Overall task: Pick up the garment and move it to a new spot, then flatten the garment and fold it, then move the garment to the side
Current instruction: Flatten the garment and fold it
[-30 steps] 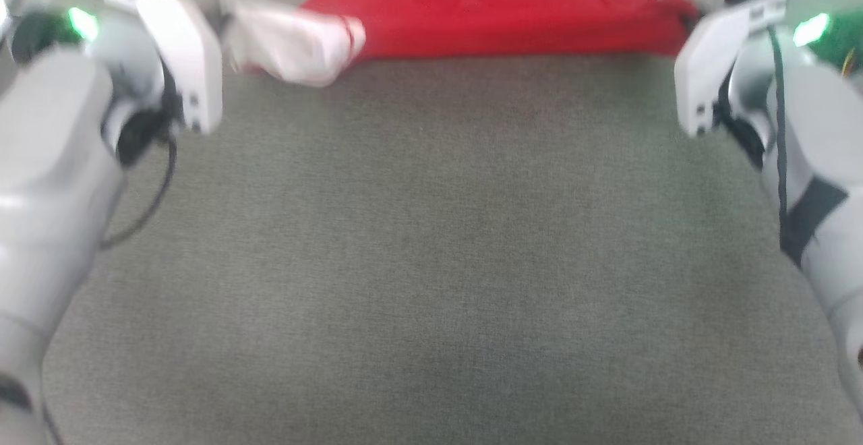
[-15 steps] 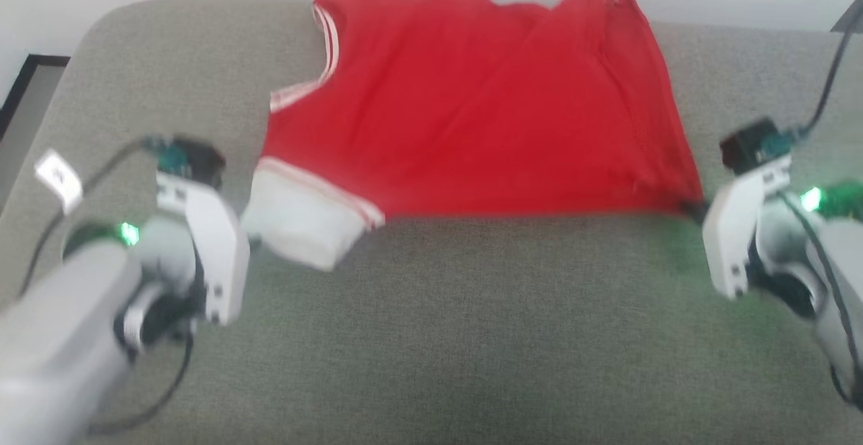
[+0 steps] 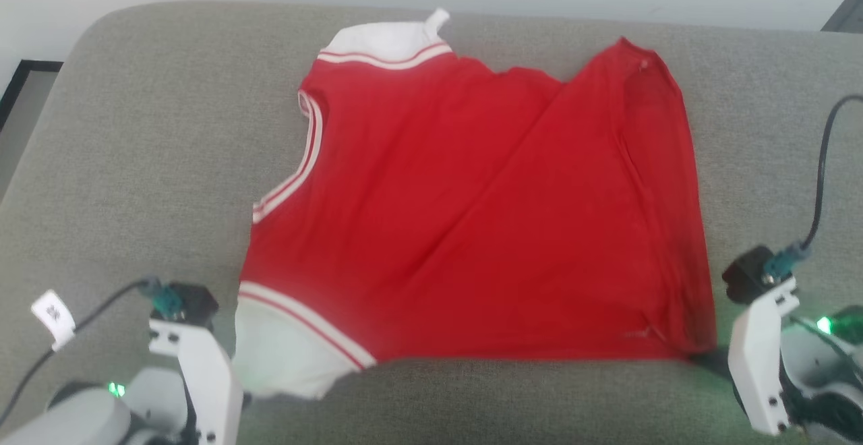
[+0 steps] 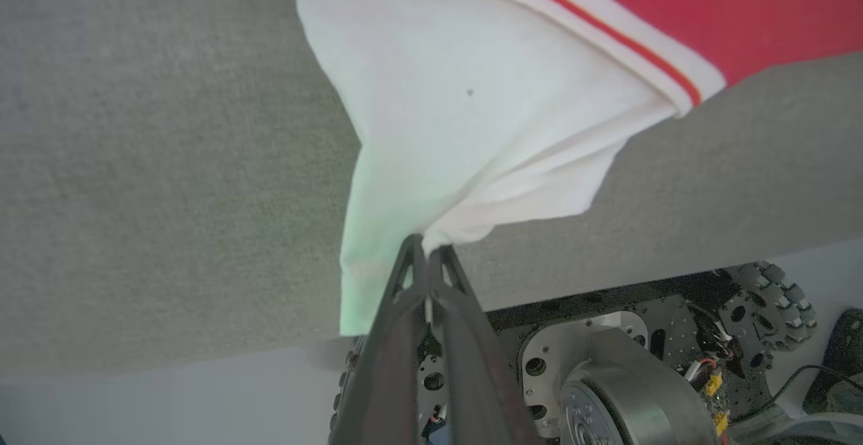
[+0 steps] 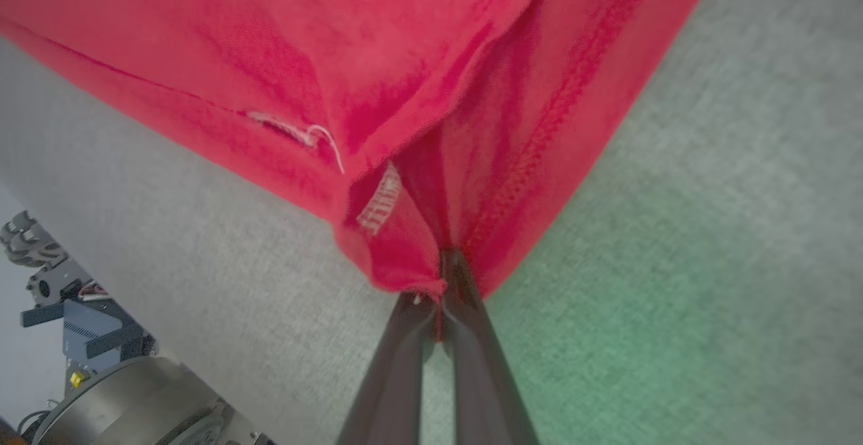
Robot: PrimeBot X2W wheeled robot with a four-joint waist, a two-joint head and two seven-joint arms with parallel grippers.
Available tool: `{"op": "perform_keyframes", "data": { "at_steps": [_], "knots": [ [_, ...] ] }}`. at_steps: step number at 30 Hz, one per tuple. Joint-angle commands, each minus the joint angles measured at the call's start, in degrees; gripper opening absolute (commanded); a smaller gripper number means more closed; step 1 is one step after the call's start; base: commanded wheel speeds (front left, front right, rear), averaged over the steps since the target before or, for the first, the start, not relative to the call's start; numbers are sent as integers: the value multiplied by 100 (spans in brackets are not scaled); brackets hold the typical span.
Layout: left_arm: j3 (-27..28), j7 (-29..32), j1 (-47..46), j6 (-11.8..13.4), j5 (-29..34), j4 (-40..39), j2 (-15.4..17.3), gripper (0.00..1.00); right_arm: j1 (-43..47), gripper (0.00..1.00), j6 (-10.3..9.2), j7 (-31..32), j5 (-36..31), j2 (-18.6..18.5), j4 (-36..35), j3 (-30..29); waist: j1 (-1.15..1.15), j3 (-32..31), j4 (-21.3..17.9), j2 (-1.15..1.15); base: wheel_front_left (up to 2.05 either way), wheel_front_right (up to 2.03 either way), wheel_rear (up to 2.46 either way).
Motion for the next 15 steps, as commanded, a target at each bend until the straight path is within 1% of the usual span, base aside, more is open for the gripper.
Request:
{"op": "perform_keyframes", "data": {
  "at_steps": [1,5,8,13,15],
  "knots": [
    [-28,68,161,120,-32,-119,85,0,311,0,-2,171,54,-64,-75,17,0,19,-2,0,0,0,0],
    [-19,16,339,275,-64,-397,187,0,706,0,-2,282,66,-142,-431,-182,0,44,-16,0,0,0,0],
    [68,-82,349,338,-46,-487,238,0,871,0,-2,288,67,-138,-542,-309,0,47,-24,0,0,0,0],
    [296,-302,89,424,218,-765,516,0,1057,0,-2,162,-19,-53,-881,-814,0,48,-92,0,0,0,0],
    [378,-350,-40,421,326,-883,646,0,1051,0,-2,97,-114,38,-994,-1075,0,42,-142,0,0,0,0]
  ]
}}
